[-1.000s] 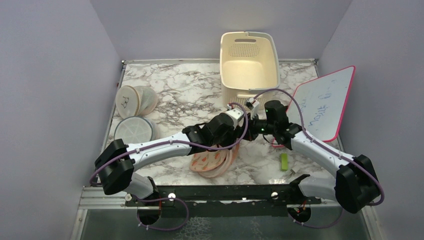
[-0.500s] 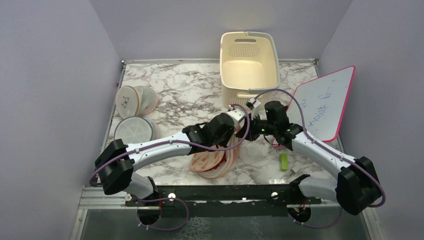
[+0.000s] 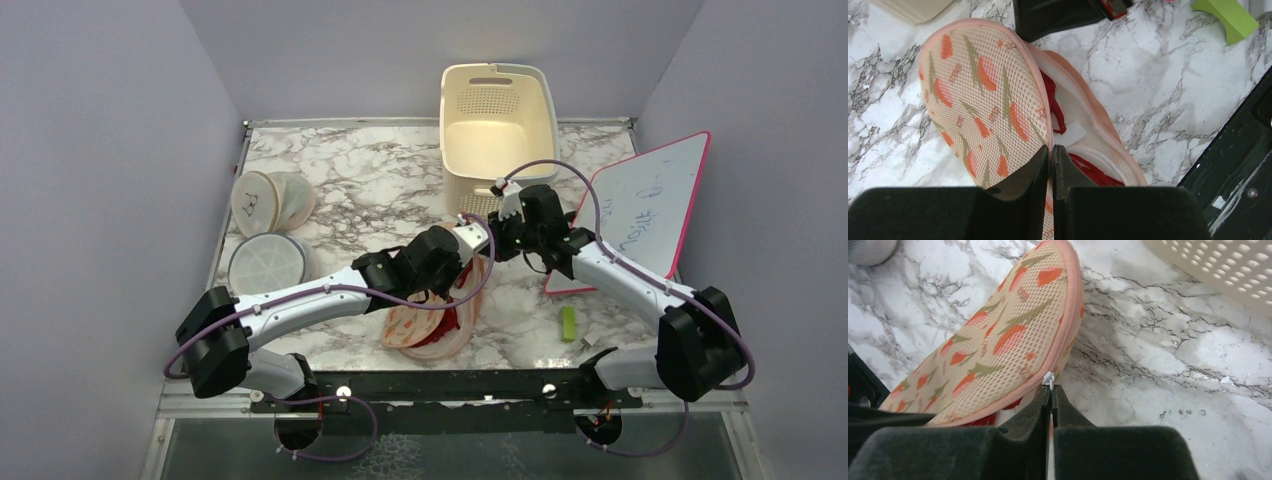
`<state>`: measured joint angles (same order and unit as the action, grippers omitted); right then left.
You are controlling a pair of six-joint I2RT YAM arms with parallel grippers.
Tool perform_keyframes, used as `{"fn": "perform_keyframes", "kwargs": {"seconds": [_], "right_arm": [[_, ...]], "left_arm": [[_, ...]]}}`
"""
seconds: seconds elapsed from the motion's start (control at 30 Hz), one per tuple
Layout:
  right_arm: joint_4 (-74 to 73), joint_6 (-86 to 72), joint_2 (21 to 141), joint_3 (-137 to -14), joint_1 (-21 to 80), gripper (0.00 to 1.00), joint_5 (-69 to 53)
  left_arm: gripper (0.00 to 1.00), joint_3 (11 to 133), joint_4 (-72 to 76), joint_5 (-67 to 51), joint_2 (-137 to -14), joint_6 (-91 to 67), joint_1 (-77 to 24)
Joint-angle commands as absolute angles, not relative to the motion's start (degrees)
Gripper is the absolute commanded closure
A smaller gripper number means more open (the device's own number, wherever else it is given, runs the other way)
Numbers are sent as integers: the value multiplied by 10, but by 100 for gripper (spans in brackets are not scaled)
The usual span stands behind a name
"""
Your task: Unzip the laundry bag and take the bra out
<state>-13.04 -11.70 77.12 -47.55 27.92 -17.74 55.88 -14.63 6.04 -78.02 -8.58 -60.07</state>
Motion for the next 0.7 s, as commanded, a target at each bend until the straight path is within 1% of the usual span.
{"fn": "perform_keyframes", "kwargs": {"seconds": [0.0, 0.13, 0.27, 0.33, 0.4, 0.57, 0.6, 0.67], "right_arm": [[-110, -107, 803, -511, 266, 99, -148], [-109, -90, 792, -509, 266, 99, -203], [-109, -92, 762, -482, 266, 99, -254], [-105, -100, 746, -464, 266, 99, -274], [-101, -107, 730, -448, 266, 99, -286], [-106, -120, 698, -428, 266, 99, -301], [-107, -123, 692, -424, 266, 99, -304], [-110, -130, 679, -421, 266, 99, -307]], "left_arm": [[100, 540, -144, 33, -746, -74, -602], [100, 526, -140, 35, -745, -96, -602], [100, 530, -136, 18, -772, -115, -602], [90, 536, -133, 14, -785, -119, -602], [77, 541, -127, 14, -793, -122, -601], [53, 563, -121, 15, -802, -129, -602], [49, 567, -121, 14, -804, -130, -602], [43, 579, -121, 10, -812, -133, -602]]}}
